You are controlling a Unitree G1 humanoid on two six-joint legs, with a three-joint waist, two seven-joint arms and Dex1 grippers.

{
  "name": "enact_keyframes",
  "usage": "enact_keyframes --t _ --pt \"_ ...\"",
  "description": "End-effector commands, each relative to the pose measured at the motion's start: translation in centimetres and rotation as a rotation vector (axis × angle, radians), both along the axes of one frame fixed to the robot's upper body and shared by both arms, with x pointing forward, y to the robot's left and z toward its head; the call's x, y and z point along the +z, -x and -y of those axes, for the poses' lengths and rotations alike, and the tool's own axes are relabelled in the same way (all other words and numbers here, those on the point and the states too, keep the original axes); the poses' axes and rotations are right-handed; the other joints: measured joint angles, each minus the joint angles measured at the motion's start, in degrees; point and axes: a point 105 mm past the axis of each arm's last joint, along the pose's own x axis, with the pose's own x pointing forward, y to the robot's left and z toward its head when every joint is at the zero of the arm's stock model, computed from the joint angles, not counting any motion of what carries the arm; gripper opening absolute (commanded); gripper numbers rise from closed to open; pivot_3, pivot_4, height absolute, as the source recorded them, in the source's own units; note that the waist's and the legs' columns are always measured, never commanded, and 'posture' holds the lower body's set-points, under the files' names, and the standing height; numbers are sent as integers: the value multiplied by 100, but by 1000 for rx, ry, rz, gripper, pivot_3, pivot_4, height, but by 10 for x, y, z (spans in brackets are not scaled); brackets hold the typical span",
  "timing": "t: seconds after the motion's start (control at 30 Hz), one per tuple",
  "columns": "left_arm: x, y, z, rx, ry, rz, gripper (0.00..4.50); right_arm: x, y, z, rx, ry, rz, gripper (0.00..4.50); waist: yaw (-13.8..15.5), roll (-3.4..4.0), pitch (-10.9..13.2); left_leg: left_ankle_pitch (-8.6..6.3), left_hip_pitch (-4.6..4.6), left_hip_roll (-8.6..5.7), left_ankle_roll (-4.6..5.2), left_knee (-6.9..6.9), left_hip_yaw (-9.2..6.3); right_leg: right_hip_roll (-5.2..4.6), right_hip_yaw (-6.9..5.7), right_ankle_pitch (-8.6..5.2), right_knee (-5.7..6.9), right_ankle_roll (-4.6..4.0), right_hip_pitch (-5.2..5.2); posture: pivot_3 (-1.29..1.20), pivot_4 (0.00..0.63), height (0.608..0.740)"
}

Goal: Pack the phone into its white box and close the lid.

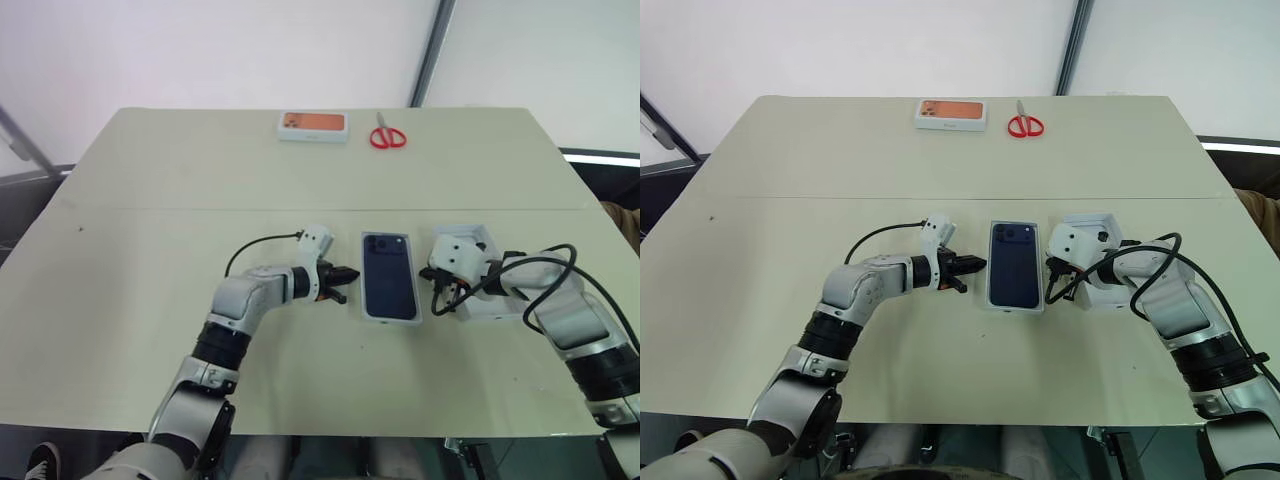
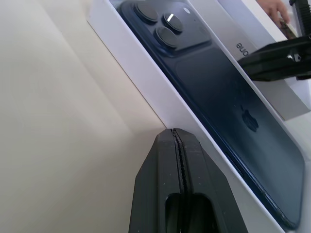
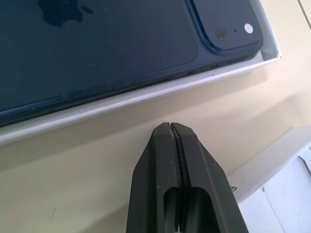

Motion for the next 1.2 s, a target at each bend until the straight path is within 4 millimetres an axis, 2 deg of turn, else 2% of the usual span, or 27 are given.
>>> enact_keyframes --t 0.03,0.13,0.17,0.2,0.27,0.4,0.47,0.5,0.63,0.77,0.97,1.2 --pt "8 2 -6 -7 3 39 27 25 -4 3 -8 -8 63 0 -1 0 0 0 0 0 0 -1 0 0 0 0 0 0 -1 0 150 740" --pt "13 3 -19 -3 0 72 27 38 -3 5 -45 -67 75 0 -11 1 1 0 -1 1 0 -3 0 1 1 0 0 0 -5 0 150 740" --pt "17 3 -25 -3 1 92 4 43 -2 7 -78 -118 61 254 -13 1 1 0 -2 1 0 -4 1 1 4 0 1 0 -7 0 150 740" --pt "21 3 -30 -2 7 103 260 46 -1 10 -111 -162 49 561 -12 1 2 0 -2 2 0 -5 2 2 4 0 1 0 -8 0 150 740" --pt "34 5 -43 -27 8 188 875 54 2 15 -167 -227 42 1344 -11 2 2 0 -3 3 0 -7 2 2 5 0 1 -1 -11 0 150 740" --pt "50 9 -59 -81 13 287 2995 65 8 18 -264 -327 -1 3530 5 3 3 0 -6 3 1 -11 2 -1 6 0 0 -2 -15 0 150 740" --pt "60 12 -66 -124 35 344 4001 65 10 25 -365 -347 -29 4497 17 3 3 -3 -6 2 4 -11 3 -4 6 0 -1 -2 -14 0 150 740" --pt "63 14 -70 -146 34 367 4457 63 11 26 -433 -392 -53 4500 14 3 3 -3 -7 1 5 -11 3 -6 6 0 -1 -2 -14 0 150 740" --pt "67 18 -78 -211 64 394 4457 55 19 21 -542 -431 -103 4500 7 4 2 -2 -10 3 3 -23 5 -7 12 0 0 -4 -28 0 150 740" --pt "62 29 -88 -309 11 461 4457 38 33 14 -689 -472 -191 4500 -29 5 2 -1 -11 7 3 -34 10 -7 21 1 -1 -4 -37 0 150 740" --pt "63 23 -88 -294 14 522 4457 23 41 20 -761 -388 -210 4500 15 10 5 1 -10 2 0 -38 12 -8 24 1 1 -5 -40 0 150 740" --pt "57 29 -81 -304 16 541 4457 25 37 12 -737 -378 -209 4500 -73 10 5 1 -10 6 1 -42 14 -3 25 1 3 -4 -44 0 150 740"
